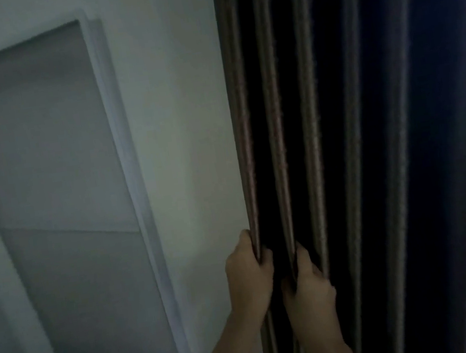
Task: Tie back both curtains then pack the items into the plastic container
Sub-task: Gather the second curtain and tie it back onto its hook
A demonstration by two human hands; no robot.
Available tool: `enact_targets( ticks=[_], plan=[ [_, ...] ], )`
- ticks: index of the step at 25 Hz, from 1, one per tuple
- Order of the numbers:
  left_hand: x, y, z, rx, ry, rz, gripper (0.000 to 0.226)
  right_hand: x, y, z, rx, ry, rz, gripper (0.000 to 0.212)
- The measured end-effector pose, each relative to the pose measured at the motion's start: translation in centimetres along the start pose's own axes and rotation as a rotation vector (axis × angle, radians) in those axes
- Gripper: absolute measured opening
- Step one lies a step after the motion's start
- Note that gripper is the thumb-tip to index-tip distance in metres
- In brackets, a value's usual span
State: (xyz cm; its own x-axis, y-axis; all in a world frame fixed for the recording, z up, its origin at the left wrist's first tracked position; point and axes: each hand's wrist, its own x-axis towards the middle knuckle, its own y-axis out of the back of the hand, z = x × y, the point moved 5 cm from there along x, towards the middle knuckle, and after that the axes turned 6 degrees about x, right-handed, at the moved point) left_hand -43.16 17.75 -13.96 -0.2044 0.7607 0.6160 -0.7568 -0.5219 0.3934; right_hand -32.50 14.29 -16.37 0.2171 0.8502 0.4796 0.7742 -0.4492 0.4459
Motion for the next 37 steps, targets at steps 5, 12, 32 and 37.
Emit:
enact_targets(
  ticks=[5,12,32,37],
  plan=[
    [-1.4,0.4,-1.8,-0.332,-0.083,-0.333,0.058,-3.1,1.1,0.4,0.011,-0.066,0.201,0.057],
    [4.1,-1.3,-1.8,-0.743,0.273,-0.450,0.021,-2.8,1.2,1.2,-0.128,-0.079,0.127,0.047],
    [2.3,1.8,-11.0,-0.551,0.265,-0.463,0.030,-3.5,2.4,4.9,-0.115,0.031,0.072,0.040],
    [-0.2,1.2,-9.6,-0.643,0.236,-0.476,0.028,-5.0,1.3,6.0,-0.097,0.120,0.194,0.072]
  ],
)
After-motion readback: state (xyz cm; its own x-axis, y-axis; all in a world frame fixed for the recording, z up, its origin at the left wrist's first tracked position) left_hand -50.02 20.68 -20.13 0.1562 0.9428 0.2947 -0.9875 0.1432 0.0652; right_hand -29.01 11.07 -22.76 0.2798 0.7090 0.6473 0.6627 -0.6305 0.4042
